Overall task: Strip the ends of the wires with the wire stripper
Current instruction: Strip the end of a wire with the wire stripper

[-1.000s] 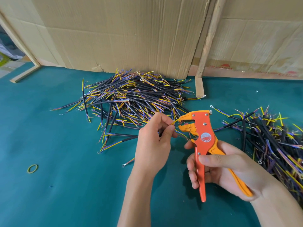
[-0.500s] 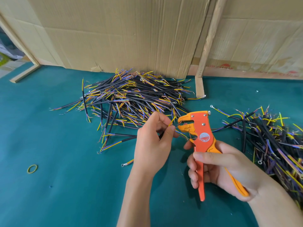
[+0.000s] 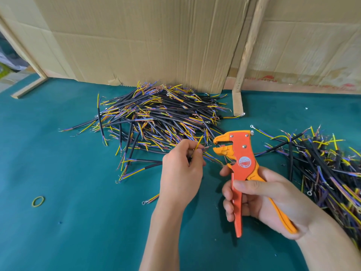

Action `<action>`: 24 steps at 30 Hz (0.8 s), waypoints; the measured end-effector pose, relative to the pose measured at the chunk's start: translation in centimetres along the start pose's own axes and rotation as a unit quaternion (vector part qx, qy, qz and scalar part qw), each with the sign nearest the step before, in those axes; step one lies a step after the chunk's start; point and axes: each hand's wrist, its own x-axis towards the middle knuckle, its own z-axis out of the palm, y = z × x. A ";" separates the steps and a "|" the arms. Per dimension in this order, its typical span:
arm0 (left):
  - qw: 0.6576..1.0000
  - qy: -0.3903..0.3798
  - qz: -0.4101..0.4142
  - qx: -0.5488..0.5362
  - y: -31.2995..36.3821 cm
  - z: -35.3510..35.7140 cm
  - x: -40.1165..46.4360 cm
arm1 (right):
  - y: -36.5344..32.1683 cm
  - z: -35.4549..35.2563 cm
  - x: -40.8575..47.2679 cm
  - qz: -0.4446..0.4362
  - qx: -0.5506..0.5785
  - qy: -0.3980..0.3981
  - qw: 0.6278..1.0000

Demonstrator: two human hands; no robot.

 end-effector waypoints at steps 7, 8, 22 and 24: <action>1.000 0.003 -0.023 0.016 -0.1 0.0 -0.1 | 0.1 0.1 0.2 0.009 -0.003 0.010 1.000; 1.000 0.001 -0.027 0.017 -0.1 0.0 -0.2 | 0.1 0.1 0.3 0.009 -0.001 0.012 1.000; 0.999 -0.025 0.023 -0.012 0.2 -0.5 -0.2 | 0.0 -0.1 0.3 0.022 0.012 0.025 0.999; 0.999 -0.039 0.030 -0.009 0.2 -0.5 -0.2 | 0.0 -0.1 0.1 0.031 0.004 0.008 0.999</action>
